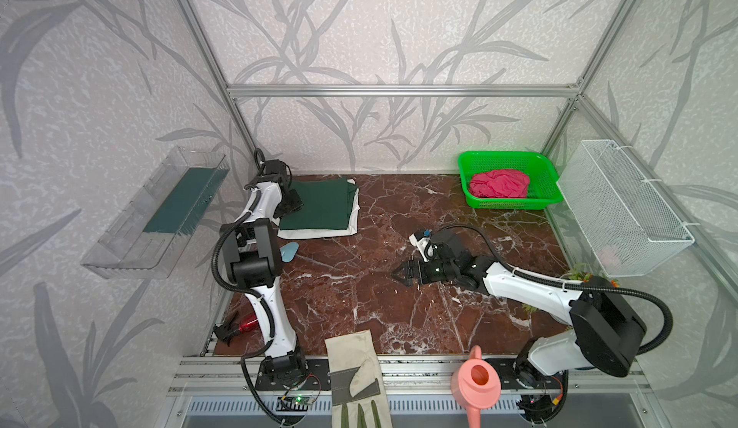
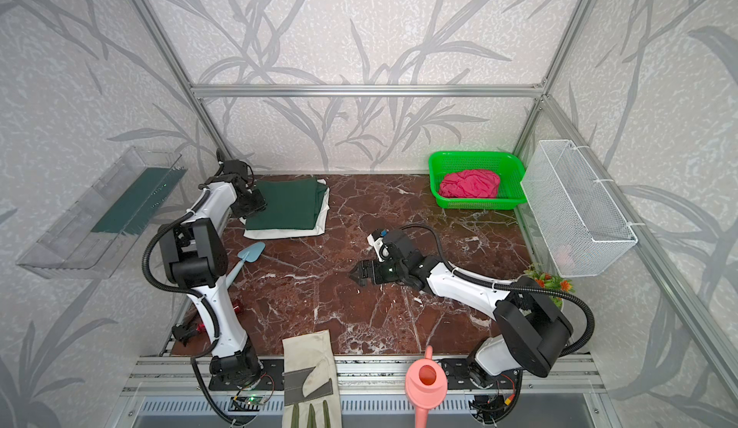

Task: Fold and stack the t-shirts
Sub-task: 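Lower the green shirt onto the stack with the left gripper, then open the left gripper and smooth the shirt's edge on the stack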

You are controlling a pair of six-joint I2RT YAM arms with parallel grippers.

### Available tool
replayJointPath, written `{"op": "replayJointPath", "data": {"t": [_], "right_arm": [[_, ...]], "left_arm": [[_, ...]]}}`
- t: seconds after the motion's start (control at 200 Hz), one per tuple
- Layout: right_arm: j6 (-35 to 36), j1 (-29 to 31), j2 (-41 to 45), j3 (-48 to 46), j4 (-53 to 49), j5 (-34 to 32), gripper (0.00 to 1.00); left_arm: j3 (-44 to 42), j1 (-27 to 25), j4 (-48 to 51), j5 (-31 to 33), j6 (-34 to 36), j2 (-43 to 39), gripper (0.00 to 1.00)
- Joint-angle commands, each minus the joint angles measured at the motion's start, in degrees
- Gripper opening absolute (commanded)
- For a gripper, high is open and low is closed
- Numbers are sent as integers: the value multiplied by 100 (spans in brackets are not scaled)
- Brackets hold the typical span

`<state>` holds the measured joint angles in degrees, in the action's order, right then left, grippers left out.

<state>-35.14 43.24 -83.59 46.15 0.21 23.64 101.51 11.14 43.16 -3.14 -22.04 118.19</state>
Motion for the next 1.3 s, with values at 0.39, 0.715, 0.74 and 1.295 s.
{"op": "replayJointPath", "data": {"t": [0.39,0.715,0.74,1.295], "right_arm": [[218,35,-400,365,357,-106,99],[256,17,-931,585,607,11,99],[246,17,-983,596,625,37,99],[277,-75,-1121,775,630,150,99]], "left_arm": [[2986,-14,-251,-371,92,2056,34],[5142,20,466,-212,129,3749,31],[5055,20,398,-206,139,3712,32],[4473,-574,18,-756,411,2619,33]]}}
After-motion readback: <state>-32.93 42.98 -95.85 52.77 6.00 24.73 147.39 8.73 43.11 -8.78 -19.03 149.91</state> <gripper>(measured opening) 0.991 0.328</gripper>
